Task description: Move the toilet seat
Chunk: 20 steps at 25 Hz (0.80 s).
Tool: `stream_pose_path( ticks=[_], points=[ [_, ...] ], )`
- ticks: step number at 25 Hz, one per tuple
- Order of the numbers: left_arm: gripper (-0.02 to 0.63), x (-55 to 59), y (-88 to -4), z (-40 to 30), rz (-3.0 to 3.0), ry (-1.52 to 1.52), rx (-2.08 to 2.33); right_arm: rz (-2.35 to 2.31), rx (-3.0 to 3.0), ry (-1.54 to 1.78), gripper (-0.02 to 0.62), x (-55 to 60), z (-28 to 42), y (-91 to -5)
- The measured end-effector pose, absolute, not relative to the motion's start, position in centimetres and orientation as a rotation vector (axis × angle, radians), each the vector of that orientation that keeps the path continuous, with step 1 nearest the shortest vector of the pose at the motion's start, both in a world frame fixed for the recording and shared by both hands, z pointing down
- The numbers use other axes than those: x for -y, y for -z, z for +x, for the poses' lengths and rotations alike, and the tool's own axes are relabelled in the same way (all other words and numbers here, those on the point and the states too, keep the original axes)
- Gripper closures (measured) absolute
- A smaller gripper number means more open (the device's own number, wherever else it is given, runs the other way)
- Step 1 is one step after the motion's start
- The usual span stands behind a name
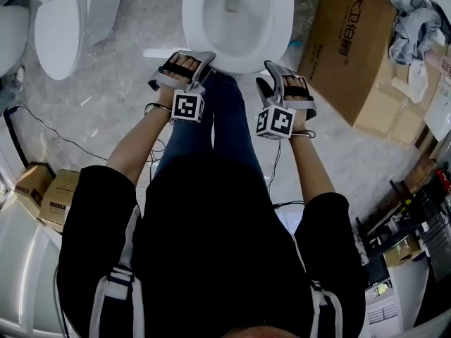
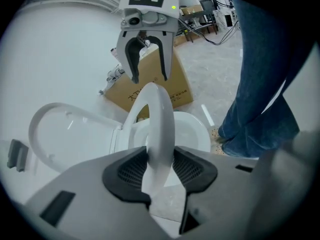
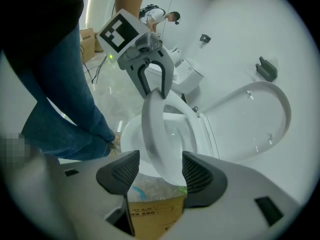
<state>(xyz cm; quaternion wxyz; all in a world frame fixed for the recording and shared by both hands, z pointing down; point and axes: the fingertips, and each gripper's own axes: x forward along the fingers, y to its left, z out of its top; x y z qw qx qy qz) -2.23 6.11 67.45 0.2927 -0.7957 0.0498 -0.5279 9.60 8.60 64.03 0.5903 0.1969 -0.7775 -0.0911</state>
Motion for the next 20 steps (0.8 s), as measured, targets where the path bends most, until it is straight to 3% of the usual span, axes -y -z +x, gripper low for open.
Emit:
stream_pose_path(
  ticks=[20],
  points=[
    [0.479, -1.5, -59.6, -1.5, -2.132, 1.335, -0.250, 0.563, 1.719, 0.315, 0.322, -3.6, 10.3, -60.7]
  ],
)
